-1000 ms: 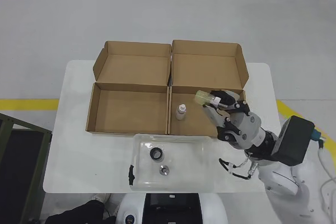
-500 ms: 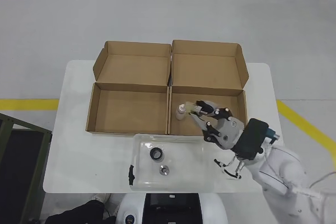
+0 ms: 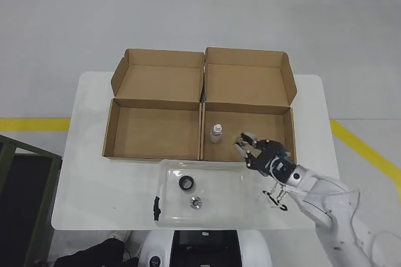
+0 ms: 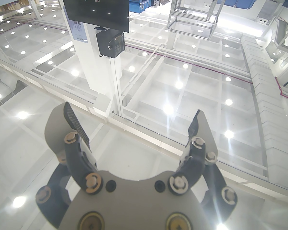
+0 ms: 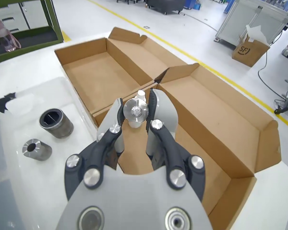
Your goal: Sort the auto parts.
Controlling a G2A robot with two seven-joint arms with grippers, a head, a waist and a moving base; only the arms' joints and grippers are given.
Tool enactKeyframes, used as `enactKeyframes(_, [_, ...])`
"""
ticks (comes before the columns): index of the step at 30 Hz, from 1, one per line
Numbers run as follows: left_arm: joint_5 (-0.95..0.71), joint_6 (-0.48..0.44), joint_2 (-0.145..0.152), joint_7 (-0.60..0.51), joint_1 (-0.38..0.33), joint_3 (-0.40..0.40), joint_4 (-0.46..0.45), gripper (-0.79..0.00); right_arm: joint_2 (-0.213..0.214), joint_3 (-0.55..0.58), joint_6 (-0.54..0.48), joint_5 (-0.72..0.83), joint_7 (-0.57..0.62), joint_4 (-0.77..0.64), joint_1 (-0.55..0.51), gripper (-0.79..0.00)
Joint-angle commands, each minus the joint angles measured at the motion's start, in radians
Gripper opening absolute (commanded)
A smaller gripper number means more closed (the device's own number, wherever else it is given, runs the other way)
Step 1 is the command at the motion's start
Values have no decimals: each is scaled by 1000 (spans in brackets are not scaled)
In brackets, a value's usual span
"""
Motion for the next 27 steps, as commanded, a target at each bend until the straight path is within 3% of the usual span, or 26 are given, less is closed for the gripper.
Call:
enactKeyframes(1, [0,0,0,0,0,0,0,0,0,-9,4,-18,25,17,6,-785])
enactKeyframes(27, [0,0,0,0,0,0,0,0,-34,-203,-1,-78,244,298,308,-785])
